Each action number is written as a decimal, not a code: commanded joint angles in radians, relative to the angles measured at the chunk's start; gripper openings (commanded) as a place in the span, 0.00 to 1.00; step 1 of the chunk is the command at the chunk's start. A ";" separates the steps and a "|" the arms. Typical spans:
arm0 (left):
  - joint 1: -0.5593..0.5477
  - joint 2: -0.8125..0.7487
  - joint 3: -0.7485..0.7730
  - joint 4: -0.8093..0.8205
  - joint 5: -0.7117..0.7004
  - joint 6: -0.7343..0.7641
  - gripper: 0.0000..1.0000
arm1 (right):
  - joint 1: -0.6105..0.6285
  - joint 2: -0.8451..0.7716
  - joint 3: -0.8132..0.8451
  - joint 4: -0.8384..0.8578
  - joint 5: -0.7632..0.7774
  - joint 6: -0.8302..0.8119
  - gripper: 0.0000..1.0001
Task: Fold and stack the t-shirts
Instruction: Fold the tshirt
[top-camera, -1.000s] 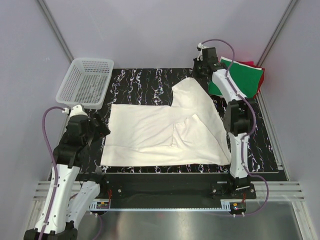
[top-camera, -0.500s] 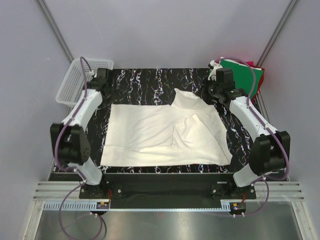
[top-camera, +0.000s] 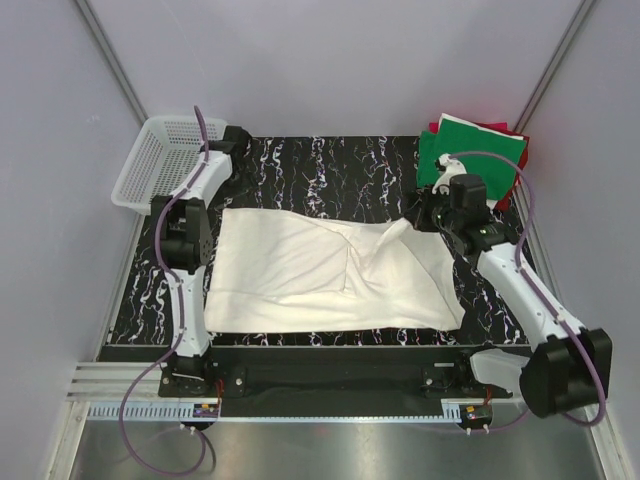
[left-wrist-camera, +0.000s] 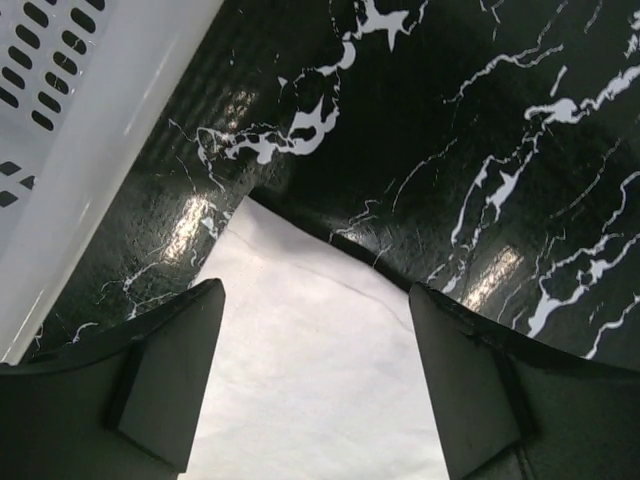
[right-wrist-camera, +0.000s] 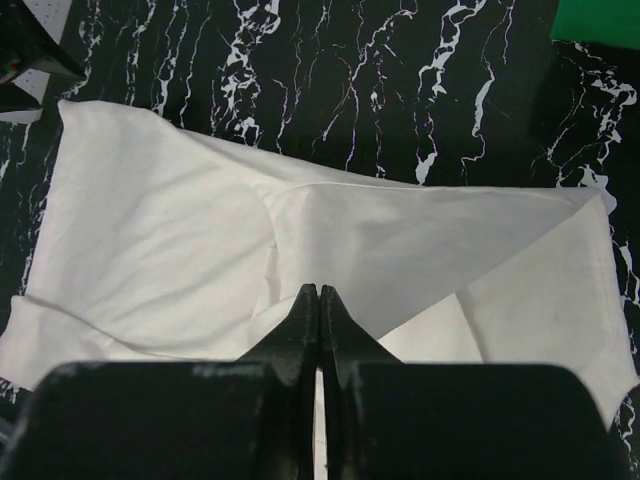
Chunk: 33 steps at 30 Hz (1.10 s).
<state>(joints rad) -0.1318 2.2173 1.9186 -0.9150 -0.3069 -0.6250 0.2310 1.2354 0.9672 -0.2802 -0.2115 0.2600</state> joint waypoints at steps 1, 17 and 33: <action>-0.005 0.059 0.085 -0.051 -0.087 -0.065 0.81 | 0.001 -0.140 -0.068 0.045 0.050 0.053 0.00; -0.032 0.148 0.059 -0.012 -0.112 -0.120 0.47 | 0.001 -0.238 -0.116 -0.010 0.093 0.050 0.00; -0.025 0.096 -0.013 -0.027 -0.129 -0.059 0.34 | -0.018 -0.165 -0.009 -0.077 0.236 0.045 0.00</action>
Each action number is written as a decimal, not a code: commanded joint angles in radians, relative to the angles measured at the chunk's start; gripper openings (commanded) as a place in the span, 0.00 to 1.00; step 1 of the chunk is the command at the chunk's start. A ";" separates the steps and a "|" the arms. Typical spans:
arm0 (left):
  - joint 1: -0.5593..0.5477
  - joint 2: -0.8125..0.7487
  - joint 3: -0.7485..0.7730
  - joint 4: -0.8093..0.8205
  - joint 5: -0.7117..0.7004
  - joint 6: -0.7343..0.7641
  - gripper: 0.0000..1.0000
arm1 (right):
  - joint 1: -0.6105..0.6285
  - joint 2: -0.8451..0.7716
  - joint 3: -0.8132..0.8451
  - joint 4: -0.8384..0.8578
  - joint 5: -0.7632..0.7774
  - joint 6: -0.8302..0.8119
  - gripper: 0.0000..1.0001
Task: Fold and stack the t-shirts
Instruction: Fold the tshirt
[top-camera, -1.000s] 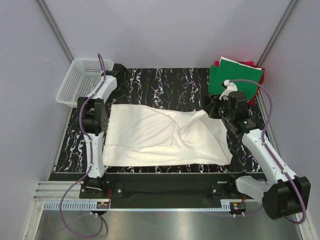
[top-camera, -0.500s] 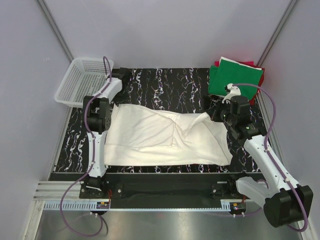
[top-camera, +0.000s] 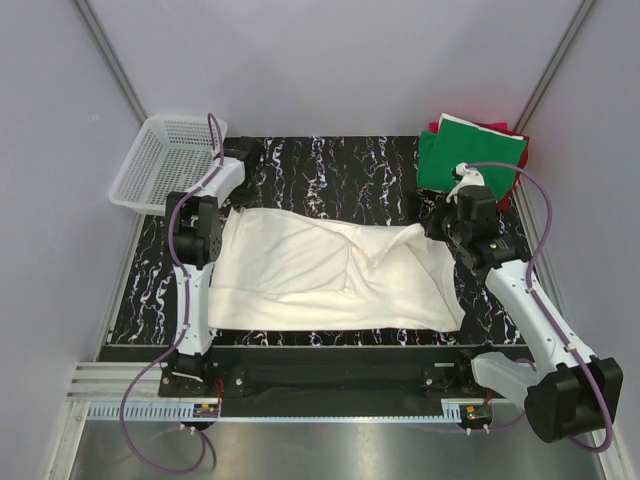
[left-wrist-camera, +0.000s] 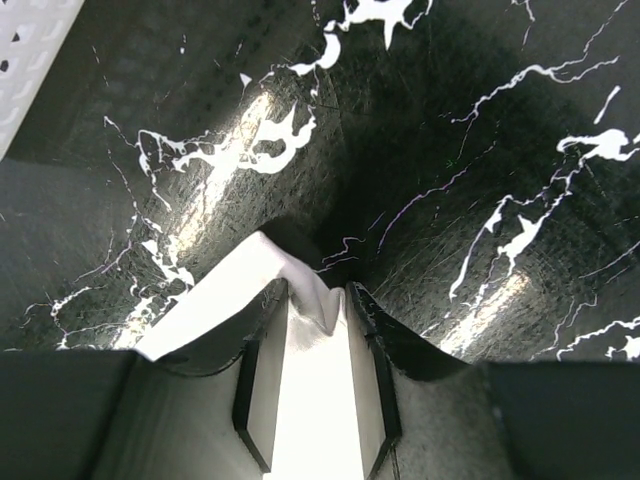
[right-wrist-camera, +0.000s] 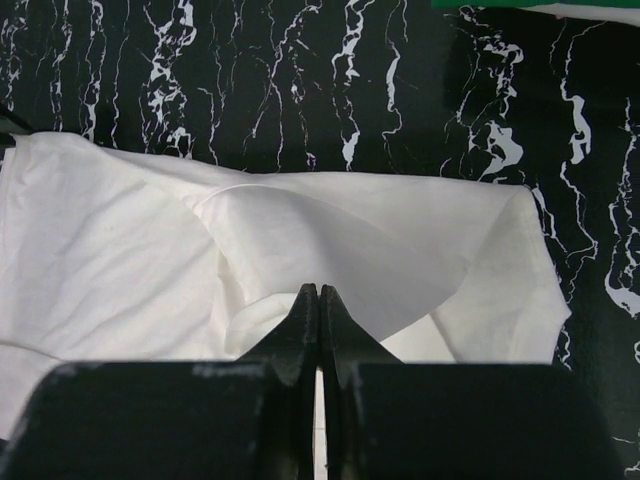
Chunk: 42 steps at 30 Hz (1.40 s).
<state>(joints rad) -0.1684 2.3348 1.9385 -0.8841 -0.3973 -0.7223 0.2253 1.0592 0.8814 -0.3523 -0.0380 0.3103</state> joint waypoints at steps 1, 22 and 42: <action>0.012 -0.022 -0.033 -0.056 -0.038 0.041 0.34 | -0.014 0.015 0.082 -0.007 0.061 -0.005 0.00; 0.033 -0.043 -0.033 -0.093 -0.038 0.083 0.00 | -0.181 0.116 0.192 -0.037 -0.001 -0.024 0.00; -0.029 -0.345 -0.341 -0.069 -0.121 0.124 0.00 | -0.262 0.002 0.096 -0.040 -0.149 -0.010 0.00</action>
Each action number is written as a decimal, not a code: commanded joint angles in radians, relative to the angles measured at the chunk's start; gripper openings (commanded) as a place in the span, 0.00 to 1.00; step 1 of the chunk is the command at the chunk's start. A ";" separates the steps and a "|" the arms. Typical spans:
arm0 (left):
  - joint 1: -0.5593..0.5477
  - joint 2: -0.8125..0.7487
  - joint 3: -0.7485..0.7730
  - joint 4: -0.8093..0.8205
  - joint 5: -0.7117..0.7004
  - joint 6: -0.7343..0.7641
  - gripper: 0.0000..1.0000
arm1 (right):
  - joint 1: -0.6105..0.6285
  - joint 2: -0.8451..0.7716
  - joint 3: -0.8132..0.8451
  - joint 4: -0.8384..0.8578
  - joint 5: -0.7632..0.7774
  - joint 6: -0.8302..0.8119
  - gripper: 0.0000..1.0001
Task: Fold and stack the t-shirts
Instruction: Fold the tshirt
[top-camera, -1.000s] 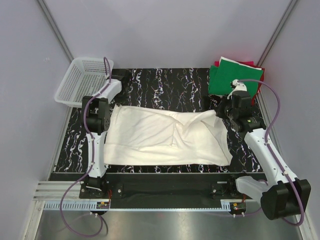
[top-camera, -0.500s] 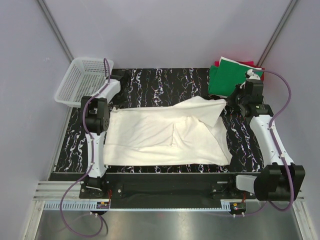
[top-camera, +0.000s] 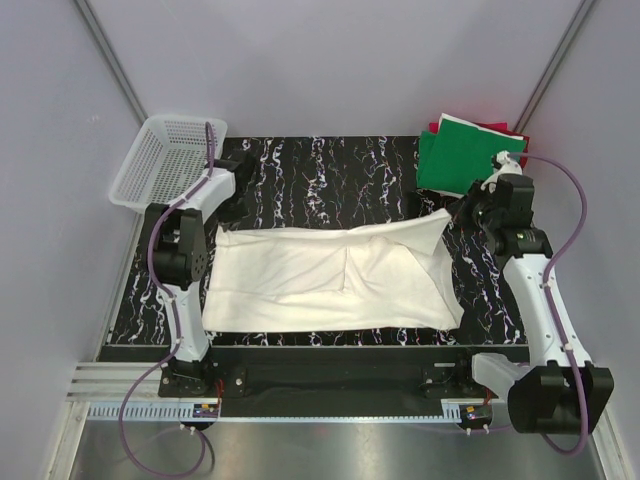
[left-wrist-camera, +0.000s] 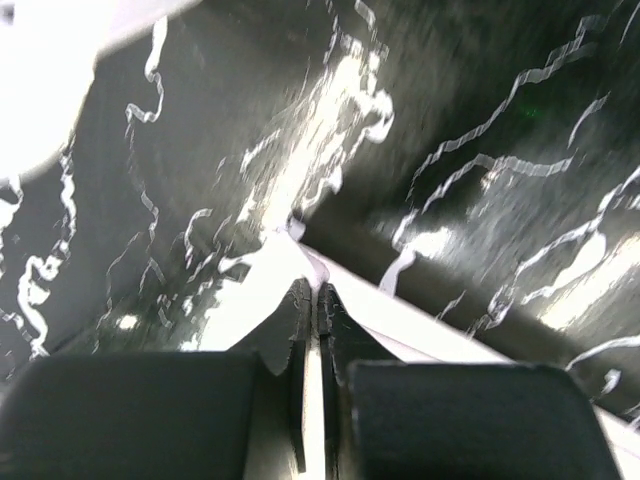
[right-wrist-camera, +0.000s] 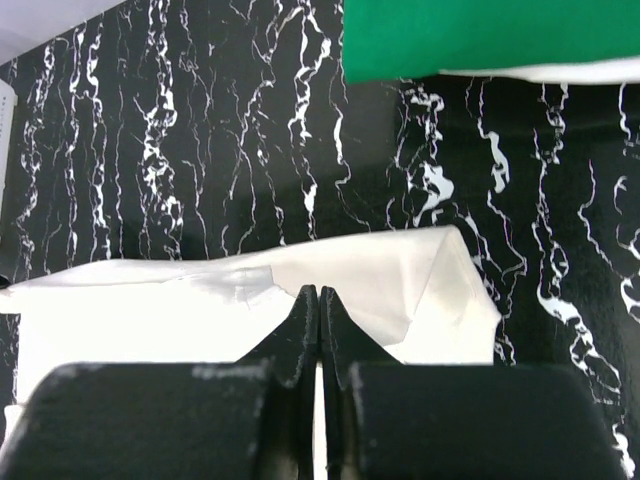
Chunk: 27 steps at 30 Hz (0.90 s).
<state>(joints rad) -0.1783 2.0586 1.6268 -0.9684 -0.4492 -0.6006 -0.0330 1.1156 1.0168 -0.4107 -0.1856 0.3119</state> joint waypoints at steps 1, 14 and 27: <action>-0.023 -0.080 -0.050 0.014 -0.078 -0.002 0.00 | -0.004 -0.065 -0.050 0.013 0.014 -0.014 0.00; -0.081 -0.173 -0.130 -0.049 -0.229 -0.051 0.00 | -0.004 -0.210 -0.127 -0.039 0.106 0.003 0.00; -0.099 -0.253 -0.307 -0.006 -0.220 -0.111 0.00 | -0.004 -0.301 -0.201 -0.148 0.240 0.078 0.00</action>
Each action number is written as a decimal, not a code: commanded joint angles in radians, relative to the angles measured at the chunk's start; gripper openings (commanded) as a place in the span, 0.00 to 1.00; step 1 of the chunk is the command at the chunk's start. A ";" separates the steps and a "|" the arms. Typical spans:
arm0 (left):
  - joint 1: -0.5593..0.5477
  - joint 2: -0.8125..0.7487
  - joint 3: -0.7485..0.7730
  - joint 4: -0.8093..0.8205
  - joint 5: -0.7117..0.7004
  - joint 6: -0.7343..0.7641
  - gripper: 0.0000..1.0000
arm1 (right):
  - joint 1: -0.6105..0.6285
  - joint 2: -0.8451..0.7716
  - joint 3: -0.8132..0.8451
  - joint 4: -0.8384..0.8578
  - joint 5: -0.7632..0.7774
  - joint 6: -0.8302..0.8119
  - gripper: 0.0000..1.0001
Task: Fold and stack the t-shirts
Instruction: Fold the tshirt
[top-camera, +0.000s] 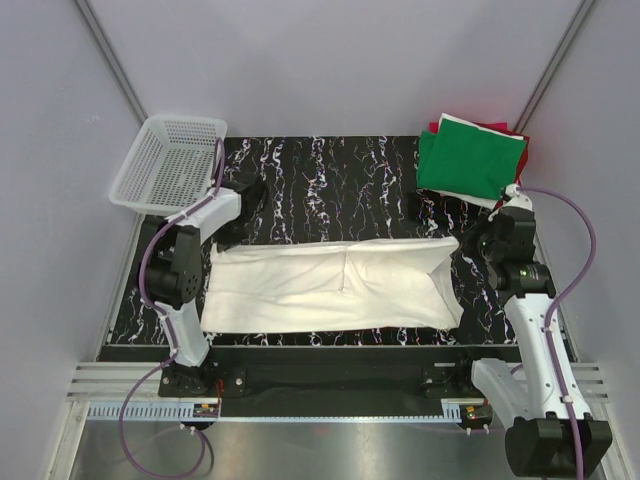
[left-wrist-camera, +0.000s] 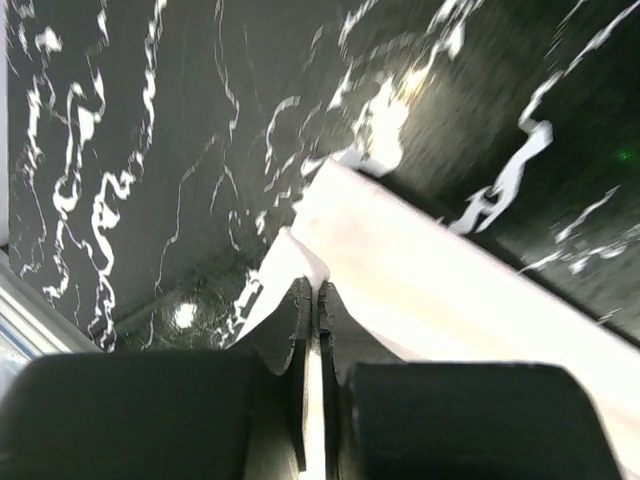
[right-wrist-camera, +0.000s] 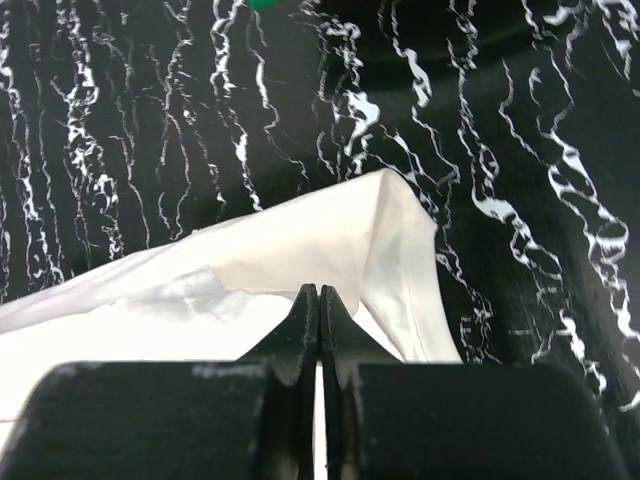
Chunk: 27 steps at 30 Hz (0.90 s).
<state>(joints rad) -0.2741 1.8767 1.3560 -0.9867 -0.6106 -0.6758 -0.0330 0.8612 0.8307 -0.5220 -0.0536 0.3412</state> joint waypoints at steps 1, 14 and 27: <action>-0.005 -0.076 -0.049 0.014 -0.058 -0.045 0.00 | -0.004 -0.071 -0.039 -0.047 0.129 0.094 0.00; 0.010 -0.391 -0.222 -0.006 -0.052 -0.103 0.50 | -0.004 -0.214 -0.169 -0.151 0.258 0.418 0.44; 0.015 -0.518 -0.288 0.162 0.101 0.033 0.53 | -0.004 -0.197 -0.277 0.029 -0.029 0.441 0.67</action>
<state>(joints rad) -0.2443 1.3628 1.0920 -0.9474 -0.5785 -0.7025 -0.0338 0.6483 0.6033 -0.6224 0.0784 0.7620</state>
